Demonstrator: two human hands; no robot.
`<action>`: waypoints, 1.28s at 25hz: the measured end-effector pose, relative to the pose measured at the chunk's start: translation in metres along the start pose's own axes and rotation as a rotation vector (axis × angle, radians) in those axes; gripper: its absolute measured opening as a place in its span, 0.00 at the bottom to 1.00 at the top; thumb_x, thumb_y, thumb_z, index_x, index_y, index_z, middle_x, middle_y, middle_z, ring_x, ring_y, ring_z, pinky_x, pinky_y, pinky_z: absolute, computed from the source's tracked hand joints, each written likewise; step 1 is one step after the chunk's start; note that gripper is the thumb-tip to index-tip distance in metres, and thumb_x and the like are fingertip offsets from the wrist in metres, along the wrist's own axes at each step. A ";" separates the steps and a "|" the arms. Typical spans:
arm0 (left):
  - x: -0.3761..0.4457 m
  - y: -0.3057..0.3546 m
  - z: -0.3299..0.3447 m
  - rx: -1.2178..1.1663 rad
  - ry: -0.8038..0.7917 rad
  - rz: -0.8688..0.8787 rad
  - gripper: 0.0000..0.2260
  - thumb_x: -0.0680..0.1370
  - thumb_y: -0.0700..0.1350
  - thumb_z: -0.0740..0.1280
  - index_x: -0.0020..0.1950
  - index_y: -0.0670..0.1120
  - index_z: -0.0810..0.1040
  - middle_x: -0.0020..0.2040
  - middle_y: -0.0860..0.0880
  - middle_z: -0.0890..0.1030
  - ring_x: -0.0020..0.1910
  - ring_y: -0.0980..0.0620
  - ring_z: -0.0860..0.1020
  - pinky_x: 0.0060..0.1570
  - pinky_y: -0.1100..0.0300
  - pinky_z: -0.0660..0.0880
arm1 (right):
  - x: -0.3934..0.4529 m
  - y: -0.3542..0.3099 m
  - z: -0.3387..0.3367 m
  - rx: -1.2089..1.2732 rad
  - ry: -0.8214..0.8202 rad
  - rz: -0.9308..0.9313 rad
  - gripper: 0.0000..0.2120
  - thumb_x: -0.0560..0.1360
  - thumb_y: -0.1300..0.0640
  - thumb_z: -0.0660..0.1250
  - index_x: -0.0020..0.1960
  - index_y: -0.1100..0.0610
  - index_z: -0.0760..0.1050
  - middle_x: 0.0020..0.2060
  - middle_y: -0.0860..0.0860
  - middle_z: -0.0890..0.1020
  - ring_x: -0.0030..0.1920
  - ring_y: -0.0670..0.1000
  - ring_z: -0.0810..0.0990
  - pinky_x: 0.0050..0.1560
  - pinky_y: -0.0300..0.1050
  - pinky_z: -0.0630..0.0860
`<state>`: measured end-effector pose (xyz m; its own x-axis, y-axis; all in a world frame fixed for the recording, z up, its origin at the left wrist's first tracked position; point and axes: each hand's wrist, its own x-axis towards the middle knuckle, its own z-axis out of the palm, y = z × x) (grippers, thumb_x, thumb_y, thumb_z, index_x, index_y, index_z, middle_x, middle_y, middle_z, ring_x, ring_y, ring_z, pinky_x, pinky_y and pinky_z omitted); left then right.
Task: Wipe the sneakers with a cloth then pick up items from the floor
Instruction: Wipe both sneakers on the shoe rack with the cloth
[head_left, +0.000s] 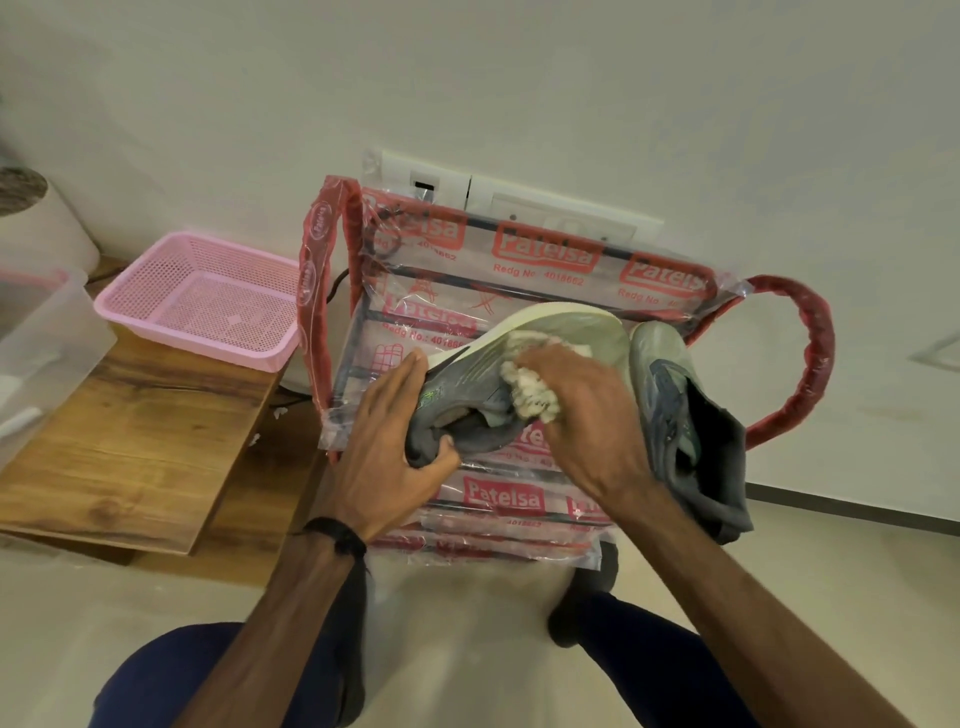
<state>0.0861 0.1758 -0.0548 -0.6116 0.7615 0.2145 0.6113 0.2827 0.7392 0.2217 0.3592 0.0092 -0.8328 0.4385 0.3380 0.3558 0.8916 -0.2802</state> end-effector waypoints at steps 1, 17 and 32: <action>0.000 0.001 0.002 -0.014 0.006 -0.008 0.40 0.74 0.62 0.61 0.82 0.52 0.51 0.81 0.54 0.56 0.80 0.53 0.53 0.77 0.45 0.59 | 0.004 -0.002 0.001 0.014 0.062 0.125 0.26 0.70 0.67 0.72 0.66 0.52 0.78 0.64 0.49 0.81 0.66 0.50 0.77 0.69 0.54 0.72; -0.004 0.004 -0.001 0.187 -0.053 0.082 0.38 0.76 0.60 0.58 0.82 0.55 0.46 0.83 0.54 0.47 0.81 0.50 0.46 0.77 0.46 0.54 | -0.006 0.002 -0.006 0.018 -0.080 -0.090 0.29 0.72 0.66 0.73 0.71 0.51 0.74 0.69 0.50 0.77 0.72 0.52 0.71 0.72 0.57 0.70; -0.002 0.001 -0.001 0.117 -0.058 0.029 0.38 0.76 0.61 0.60 0.82 0.52 0.49 0.82 0.52 0.52 0.80 0.47 0.52 0.75 0.47 0.55 | -0.008 -0.039 0.003 0.046 -0.192 -0.253 0.24 0.74 0.53 0.73 0.69 0.52 0.76 0.67 0.51 0.79 0.71 0.52 0.73 0.73 0.55 0.68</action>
<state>0.0875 0.1740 -0.0540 -0.5649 0.8019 0.1943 0.6847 0.3242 0.6527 0.2133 0.3207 0.0142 -0.9588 0.1703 0.2275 0.1113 0.9616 -0.2509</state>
